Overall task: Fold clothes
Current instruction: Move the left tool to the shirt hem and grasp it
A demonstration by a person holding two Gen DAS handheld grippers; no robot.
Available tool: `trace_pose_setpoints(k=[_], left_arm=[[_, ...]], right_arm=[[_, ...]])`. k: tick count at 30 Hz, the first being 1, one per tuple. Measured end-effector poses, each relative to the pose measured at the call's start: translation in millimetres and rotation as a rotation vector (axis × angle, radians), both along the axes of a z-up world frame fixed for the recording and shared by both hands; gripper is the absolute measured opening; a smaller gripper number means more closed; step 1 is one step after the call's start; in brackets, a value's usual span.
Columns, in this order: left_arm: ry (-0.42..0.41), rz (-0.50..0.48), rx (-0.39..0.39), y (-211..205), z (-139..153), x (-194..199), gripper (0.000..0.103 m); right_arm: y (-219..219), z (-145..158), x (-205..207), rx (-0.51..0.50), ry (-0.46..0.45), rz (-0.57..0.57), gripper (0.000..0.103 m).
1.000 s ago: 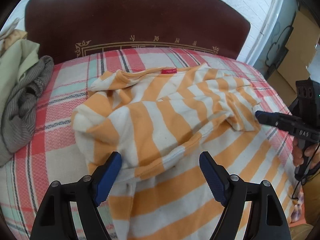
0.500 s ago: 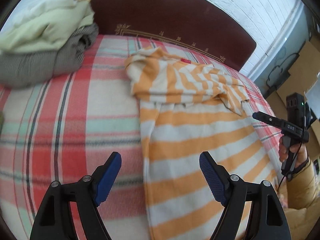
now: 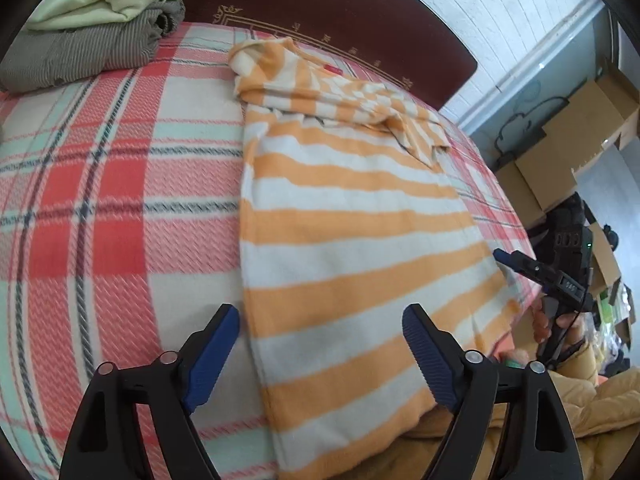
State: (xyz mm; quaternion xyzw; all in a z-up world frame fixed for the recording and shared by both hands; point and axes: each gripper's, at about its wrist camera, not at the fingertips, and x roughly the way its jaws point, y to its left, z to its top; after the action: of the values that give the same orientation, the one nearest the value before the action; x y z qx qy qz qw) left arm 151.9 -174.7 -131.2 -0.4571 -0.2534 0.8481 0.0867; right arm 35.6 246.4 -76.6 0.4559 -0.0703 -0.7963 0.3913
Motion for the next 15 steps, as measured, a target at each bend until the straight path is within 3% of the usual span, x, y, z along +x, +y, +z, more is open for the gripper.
trace_pose_setpoints(k=[4,9,15], left_arm=[[0.016,-0.042,0.053,13.0,-3.1,9.5,0.102],[0.028,-0.081,0.106,26.8,-5.2,16.1,0.103],[0.033,-0.076,0.199,27.9,-8.9,17.2,0.103]], right_arm=[[8.5,-5.6,14.2,-0.017,0.018,0.011,0.082],[15.6,-9.7,22.9,-0.059,0.043,-0.001,0.083],[6.1,-9.8,38.6,0.008,0.126,0.0,0.084]])
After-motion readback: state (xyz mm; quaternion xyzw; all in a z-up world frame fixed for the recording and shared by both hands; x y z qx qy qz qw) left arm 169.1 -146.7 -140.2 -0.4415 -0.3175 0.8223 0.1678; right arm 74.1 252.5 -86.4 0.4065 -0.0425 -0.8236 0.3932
